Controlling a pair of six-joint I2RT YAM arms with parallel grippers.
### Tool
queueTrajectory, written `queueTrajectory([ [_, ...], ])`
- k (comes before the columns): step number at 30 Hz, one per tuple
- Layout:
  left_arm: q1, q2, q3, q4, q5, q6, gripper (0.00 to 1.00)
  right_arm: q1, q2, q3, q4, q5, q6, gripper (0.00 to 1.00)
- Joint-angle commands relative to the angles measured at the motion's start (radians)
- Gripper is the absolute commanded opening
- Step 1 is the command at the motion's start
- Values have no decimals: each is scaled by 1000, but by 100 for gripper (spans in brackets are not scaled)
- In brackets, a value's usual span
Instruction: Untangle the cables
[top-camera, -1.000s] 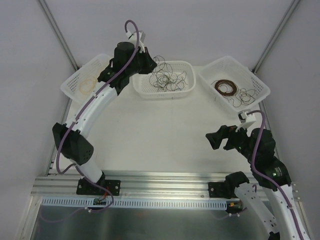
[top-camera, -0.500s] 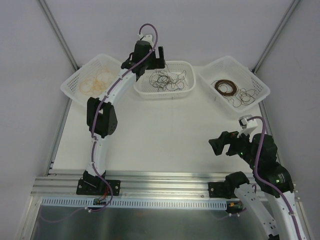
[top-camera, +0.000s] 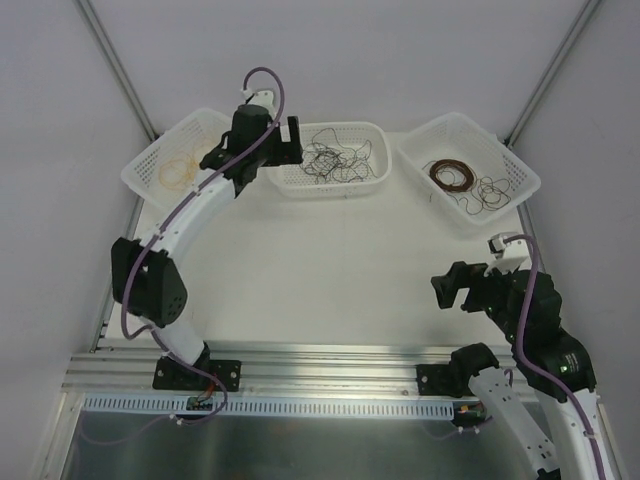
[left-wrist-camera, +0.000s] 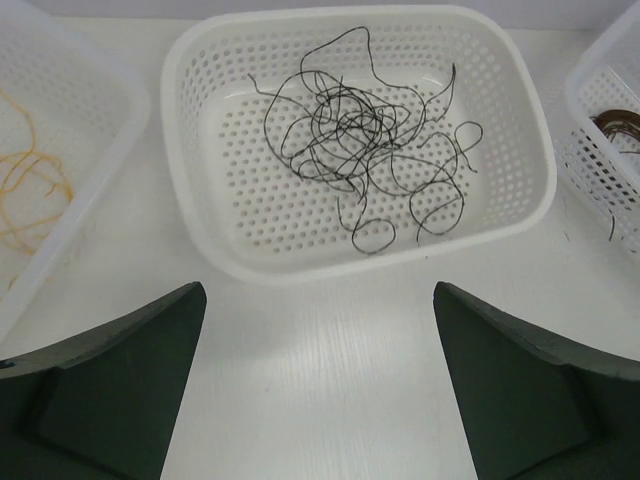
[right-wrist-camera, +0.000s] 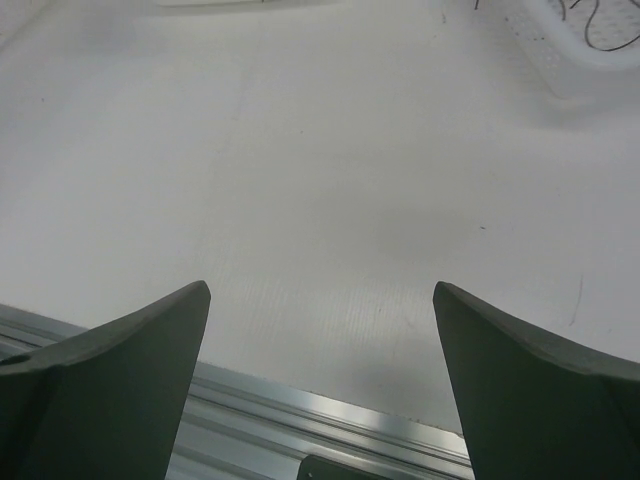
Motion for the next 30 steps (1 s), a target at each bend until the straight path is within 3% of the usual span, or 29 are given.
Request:
queueTrajectory([
  [1, 0, -213, -158, -6, -51, -20, 99, 6, -17, 79, -39, 121, -30, 99],
  [7, 0, -571, -381, -119, -105, -38, 99, 4, -35, 143, -80, 270, -60, 100],
  [16, 0, -1002, -593, -322, -227, -32, 99, 4, -115, 132, -108, 466, -50, 100],
  [22, 0, -1285, -731, -419, -264, -46, 99, 4, -224, 80, -77, 502, -58, 100],
  [30, 0, -1635, -910, -429, -319, -60, 99, 17, -394, -38, -25, 537, -79, 100],
])
